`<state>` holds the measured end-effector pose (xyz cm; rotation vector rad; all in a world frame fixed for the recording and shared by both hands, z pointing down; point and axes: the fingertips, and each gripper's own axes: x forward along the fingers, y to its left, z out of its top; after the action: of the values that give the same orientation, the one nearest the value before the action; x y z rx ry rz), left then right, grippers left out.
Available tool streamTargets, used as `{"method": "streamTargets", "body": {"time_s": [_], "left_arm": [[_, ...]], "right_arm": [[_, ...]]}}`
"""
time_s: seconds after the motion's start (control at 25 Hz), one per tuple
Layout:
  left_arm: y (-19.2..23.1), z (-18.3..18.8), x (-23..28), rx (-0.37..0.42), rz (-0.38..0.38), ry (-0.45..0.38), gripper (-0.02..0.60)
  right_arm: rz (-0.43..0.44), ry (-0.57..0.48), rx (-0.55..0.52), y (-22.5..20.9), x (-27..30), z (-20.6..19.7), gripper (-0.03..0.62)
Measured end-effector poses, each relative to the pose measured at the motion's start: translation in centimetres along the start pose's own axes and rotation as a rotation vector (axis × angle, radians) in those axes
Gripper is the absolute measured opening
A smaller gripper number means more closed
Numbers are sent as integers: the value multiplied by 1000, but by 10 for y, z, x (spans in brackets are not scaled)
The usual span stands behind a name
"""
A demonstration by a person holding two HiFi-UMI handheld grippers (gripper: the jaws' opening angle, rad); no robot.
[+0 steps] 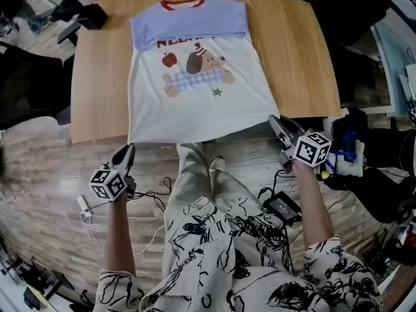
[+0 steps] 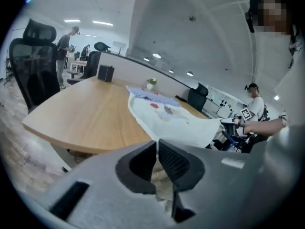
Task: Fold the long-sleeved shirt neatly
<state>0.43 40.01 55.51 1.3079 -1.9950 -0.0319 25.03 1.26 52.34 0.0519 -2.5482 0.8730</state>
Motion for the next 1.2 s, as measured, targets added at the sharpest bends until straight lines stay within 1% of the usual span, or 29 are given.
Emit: {"method": "streamTargets", "body": {"time_s": [0.08, 0.2, 0.36, 0.44, 0.68, 0.8, 1.0, 1.2], "left_arm": [[-5, 24, -8, 24, -6, -48, 21], [-5, 60, -14, 34, 13, -130, 21], [0, 101, -20, 18, 22, -235, 21], [-1, 115, -19, 7, 12, -266, 21], [-4, 149, -13, 32, 1, -293, 21], [-1, 175, -7, 32, -5, -321, 21], [11, 229, 11, 43, -15, -343, 21], [31, 290, 44, 57, -21, -339, 21]], "right_arm": [[12, -38, -17, 5, -1, 18, 29], [13, -105, -48, 8, -4, 46, 29], [-5, -181, -88, 8, -6, 74, 29], [-20, -206, -111, 6, -6, 84, 29], [-43, -245, -139, 5, 2, 109, 28], [-47, -276, -143, 2, 10, 131, 28], [-42, -324, -154, 5, 34, 182, 28], [-61, -354, -188, 0, 71, 243, 28]]}}
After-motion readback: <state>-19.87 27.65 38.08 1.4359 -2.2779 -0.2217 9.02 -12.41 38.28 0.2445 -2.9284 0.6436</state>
